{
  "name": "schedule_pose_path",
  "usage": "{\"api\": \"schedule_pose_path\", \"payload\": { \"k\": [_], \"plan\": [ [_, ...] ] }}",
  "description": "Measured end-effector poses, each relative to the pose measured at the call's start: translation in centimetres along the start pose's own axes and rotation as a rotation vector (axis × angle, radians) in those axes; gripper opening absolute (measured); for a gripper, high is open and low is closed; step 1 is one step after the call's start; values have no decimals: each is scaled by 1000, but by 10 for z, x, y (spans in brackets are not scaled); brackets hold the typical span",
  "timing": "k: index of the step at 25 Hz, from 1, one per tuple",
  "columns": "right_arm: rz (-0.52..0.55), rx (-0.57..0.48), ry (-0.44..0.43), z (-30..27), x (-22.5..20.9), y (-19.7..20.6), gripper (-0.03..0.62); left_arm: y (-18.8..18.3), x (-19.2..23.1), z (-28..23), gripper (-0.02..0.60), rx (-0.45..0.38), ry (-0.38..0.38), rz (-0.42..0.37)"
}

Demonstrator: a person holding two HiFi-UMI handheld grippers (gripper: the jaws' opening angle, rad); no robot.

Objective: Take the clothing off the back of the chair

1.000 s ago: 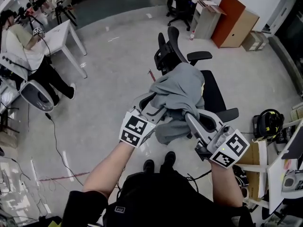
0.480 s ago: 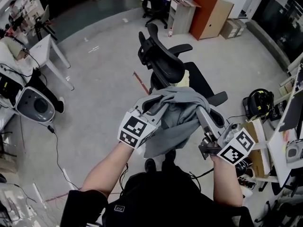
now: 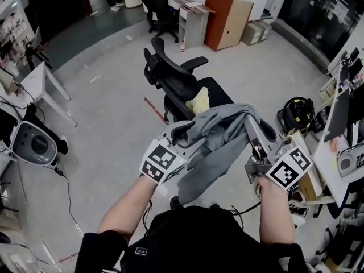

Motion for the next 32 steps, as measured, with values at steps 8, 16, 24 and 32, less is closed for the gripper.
{"api": "schedule_pose_path", "payload": {
  "k": [8,16,24,32],
  "plan": [
    [10,-43,48,35,-55,-40,29,23,-64,-78,289,80,55,92],
    [24,-96,-4,63,-73,-89,29,41,-90,-172,391,106,-31,155],
    [5,-163,-3,117,-91,-116,29,12,-95,-194,388,25,-134,94],
    [-35,-176,38,149,-101,-97,29,8,-84,-191,48,65,-164,45]
  ]
}}
Point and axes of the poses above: the fingertips, and each gripper's own axes: z backward along the fingers, x to its left, y out of its underside, the point moved 3 cm from there along z, backward along the fingers, and after that the axes turned 14 degrees about y, right-handed, at the moved point
